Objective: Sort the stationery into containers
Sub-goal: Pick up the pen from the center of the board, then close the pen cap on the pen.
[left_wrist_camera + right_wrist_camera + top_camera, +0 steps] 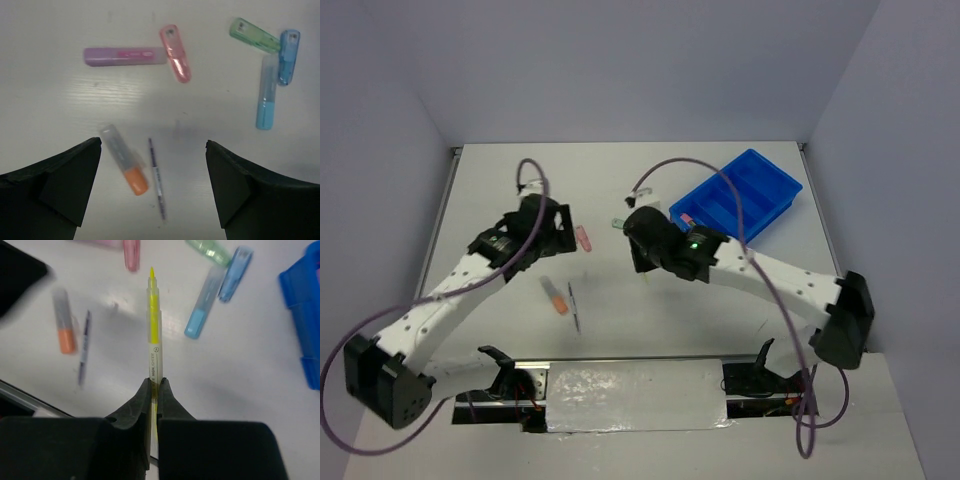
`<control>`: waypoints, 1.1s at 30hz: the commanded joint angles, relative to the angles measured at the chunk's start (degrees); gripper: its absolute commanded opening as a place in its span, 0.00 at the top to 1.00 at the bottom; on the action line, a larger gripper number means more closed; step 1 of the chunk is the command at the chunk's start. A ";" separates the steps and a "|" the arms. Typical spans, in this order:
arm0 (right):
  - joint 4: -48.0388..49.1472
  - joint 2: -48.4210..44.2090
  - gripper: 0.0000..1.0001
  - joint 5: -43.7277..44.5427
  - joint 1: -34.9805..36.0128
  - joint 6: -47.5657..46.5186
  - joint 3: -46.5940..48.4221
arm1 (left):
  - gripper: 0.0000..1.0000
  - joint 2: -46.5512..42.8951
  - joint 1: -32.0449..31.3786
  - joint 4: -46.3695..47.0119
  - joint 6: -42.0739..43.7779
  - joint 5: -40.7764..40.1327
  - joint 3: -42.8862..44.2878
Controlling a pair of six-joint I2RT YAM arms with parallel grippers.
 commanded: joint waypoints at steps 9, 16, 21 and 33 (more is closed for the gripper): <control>-17.48 -13.00 1.00 13.96 1.85 6.81 -1.06 | 0.17 23.79 -11.07 5.00 -12.52 -4.11 4.12; -14.59 -16.44 1.00 12.83 2.03 6.29 -5.63 | 0.33 28.37 -11.16 9.57 -14.01 -1.04 0.61; -12.83 -16.17 1.00 10.99 2.11 5.67 -6.77 | 0.35 30.84 -11.16 9.58 -14.01 -1.38 0.52; -12.65 -15.30 1.00 10.28 3.08 5.32 -5.63 | 0.51 31.90 -11.16 11.24 -14.81 -0.16 -4.14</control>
